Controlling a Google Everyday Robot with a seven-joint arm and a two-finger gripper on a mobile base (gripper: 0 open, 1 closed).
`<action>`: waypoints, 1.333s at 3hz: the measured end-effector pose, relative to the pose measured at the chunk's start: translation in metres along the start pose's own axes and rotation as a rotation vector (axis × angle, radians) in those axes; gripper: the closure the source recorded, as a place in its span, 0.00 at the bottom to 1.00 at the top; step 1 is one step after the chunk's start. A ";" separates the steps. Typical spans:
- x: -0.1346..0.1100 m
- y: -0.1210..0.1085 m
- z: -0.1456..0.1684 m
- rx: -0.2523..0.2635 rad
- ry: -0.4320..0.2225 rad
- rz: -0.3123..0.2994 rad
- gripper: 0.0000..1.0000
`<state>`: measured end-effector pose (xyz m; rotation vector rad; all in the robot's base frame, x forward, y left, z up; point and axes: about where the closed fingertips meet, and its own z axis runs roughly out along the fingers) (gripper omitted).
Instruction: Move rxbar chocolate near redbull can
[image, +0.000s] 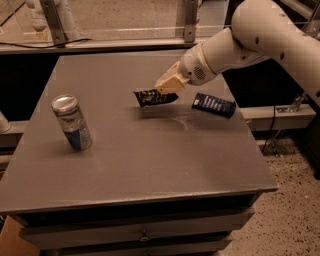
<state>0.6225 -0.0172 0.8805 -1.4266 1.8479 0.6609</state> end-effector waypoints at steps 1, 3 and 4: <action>-0.009 0.008 0.015 -0.052 -0.005 0.006 1.00; -0.009 0.092 0.082 -0.253 -0.010 0.006 1.00; -0.005 0.118 0.101 -0.306 -0.011 0.012 1.00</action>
Offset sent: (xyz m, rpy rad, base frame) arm -0.0808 0.1100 -0.0541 0.0579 0.1979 0.2460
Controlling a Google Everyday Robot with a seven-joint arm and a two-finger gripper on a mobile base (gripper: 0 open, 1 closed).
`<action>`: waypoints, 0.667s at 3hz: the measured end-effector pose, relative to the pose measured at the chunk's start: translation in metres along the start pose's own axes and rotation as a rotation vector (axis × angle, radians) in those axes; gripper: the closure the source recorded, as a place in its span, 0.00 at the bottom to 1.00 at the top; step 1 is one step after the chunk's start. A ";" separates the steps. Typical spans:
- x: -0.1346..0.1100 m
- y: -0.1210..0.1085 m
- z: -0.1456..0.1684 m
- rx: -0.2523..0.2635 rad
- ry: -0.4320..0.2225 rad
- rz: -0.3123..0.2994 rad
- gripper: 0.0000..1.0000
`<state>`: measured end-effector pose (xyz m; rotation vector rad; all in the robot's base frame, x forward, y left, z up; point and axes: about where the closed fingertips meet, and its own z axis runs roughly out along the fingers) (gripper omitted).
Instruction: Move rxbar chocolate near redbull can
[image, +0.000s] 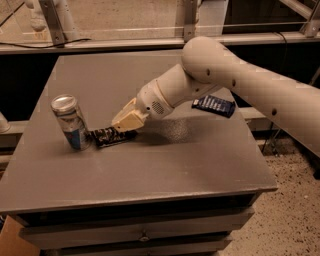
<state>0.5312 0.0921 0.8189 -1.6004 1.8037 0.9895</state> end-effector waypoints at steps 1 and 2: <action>-0.005 0.001 -0.004 0.000 0.000 0.000 1.00; -0.006 0.001 -0.004 0.000 0.000 0.000 0.81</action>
Offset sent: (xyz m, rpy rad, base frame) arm -0.0273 0.0480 -0.0081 0.0380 0.0071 0.0728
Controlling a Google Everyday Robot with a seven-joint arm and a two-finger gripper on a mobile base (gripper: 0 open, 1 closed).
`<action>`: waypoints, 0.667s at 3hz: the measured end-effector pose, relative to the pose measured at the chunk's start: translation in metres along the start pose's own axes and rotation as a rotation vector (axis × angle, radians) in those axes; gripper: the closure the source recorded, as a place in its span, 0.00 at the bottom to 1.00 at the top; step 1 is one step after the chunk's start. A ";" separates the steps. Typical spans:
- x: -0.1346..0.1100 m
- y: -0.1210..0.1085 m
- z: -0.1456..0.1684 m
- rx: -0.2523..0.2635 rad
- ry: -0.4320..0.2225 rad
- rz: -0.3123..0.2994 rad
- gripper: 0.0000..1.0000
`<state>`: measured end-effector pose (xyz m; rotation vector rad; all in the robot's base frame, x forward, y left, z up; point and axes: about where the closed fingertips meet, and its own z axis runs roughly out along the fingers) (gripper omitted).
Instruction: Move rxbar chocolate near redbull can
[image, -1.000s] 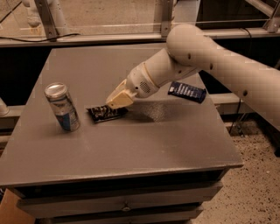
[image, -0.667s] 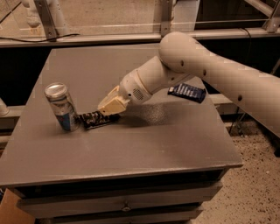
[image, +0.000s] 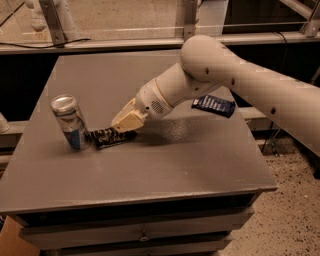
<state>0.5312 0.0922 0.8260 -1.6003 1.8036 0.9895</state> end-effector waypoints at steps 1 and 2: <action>-0.005 0.005 0.009 -0.011 -0.009 -0.009 0.57; -0.005 0.005 0.009 -0.011 -0.009 -0.009 0.35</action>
Offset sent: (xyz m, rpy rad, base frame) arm -0.0401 0.0628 0.0096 0.1183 0.0103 0.0686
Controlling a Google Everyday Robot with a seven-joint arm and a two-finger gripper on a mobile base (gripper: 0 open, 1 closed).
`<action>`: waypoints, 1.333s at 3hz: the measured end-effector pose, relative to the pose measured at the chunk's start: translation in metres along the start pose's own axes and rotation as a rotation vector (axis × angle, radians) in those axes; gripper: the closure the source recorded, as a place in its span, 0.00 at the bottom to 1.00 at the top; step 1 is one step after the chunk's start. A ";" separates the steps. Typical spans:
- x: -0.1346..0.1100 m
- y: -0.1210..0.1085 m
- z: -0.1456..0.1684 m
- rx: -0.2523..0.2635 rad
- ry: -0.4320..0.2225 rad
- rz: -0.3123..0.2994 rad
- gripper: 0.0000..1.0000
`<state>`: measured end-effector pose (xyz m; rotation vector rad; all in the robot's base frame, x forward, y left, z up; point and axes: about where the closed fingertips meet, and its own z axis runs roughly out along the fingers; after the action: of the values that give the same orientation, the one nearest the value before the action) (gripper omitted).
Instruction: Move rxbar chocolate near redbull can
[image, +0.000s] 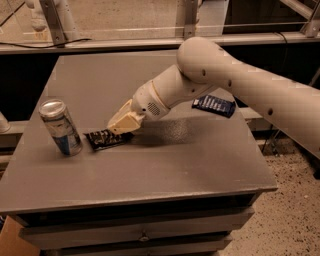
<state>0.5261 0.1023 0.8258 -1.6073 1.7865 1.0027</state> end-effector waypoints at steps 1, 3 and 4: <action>-0.010 0.016 0.015 -0.016 -0.032 -0.012 0.13; -0.028 0.036 0.025 -0.025 -0.083 -0.032 0.00; -0.037 0.038 0.018 -0.006 -0.108 -0.054 0.00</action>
Offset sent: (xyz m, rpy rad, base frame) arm -0.0413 0.0432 0.0123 0.1084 0.0027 0.0288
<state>0.4926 0.1390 0.8510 -1.5657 1.6623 1.0501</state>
